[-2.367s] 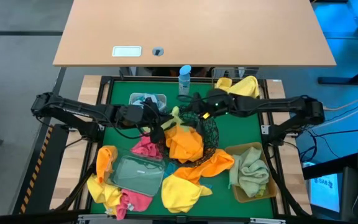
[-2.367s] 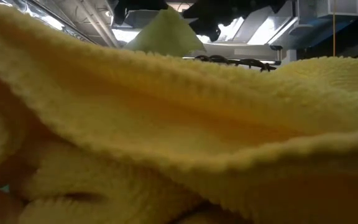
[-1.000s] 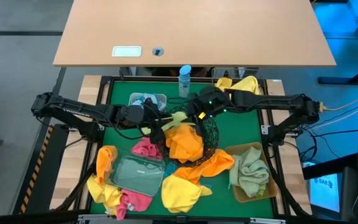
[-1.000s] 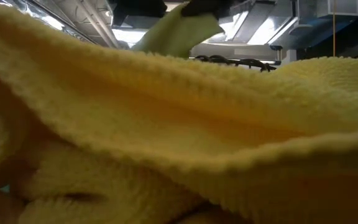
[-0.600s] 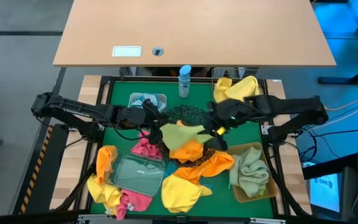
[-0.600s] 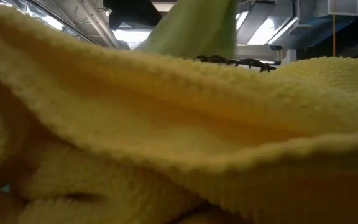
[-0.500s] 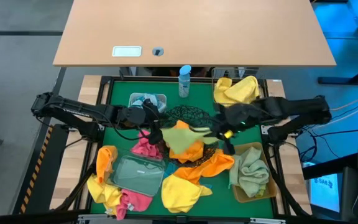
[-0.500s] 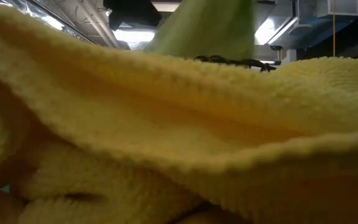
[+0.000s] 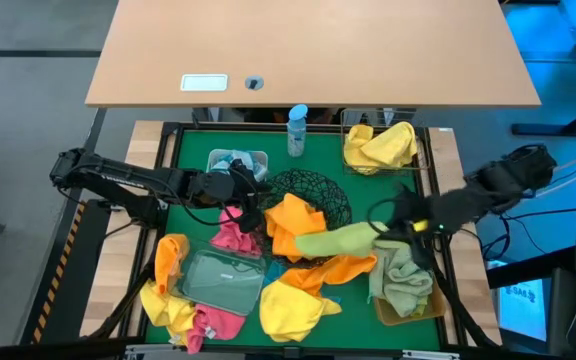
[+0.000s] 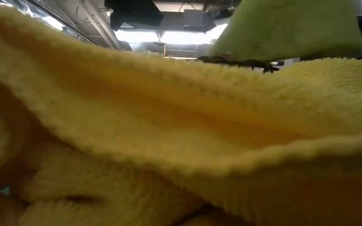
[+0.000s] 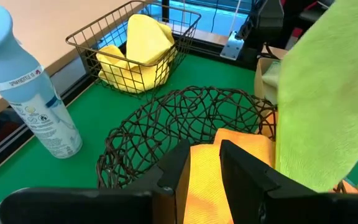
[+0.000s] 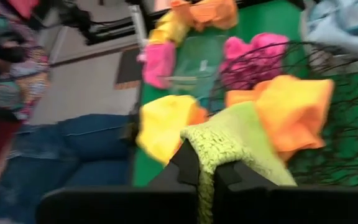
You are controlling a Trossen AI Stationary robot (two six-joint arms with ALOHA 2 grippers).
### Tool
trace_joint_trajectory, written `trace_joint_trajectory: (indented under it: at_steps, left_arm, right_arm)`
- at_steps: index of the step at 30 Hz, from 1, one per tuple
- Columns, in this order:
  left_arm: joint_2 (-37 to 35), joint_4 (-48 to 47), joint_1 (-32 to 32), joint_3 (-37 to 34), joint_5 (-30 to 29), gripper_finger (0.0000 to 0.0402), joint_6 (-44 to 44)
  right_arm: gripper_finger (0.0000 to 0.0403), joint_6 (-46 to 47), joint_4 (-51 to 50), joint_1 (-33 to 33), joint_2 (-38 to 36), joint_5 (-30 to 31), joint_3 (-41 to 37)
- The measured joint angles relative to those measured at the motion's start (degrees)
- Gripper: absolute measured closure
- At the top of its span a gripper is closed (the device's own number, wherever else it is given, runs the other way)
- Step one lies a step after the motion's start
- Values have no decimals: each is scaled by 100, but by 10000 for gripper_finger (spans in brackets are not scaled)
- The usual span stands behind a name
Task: Sort microfiber towel by color & place in baskets
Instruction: Put the green microfiber towel into the yellow bin
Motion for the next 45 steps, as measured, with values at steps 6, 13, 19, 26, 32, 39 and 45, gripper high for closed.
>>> trace_joint_trajectory:
  at_steps: [6,13,19,26,32,39,45]
  left_arm:
    - [1,2,0,0,0,317,0]
    - [1,1,0,0,0,317,0]
    - [1,2,-1,0,0,317,0]
    - [1,2,-2,0,0,317,0]
    - [1,2,-2,0,0,317,0]
    - [1,2,-2,0,0,317,0]
    - [1,2,-2,0,0,317,0]
  right_arm:
    - [401,798,-132,834,-251,458,0]
    - [401,1847,-911,1714,-529,1030,-2]
    - [401,2539,-1232,2393,-830,825,-2]
    - [401,3417,-1230,3142,-1046,551,-2]
    - [401,4552,-1644,3613,-1019,497,-2]
    - [401,6033,-2327,4282,-799,534,-7]
    - [401,7528,-2664,4839,-556,242,-4]
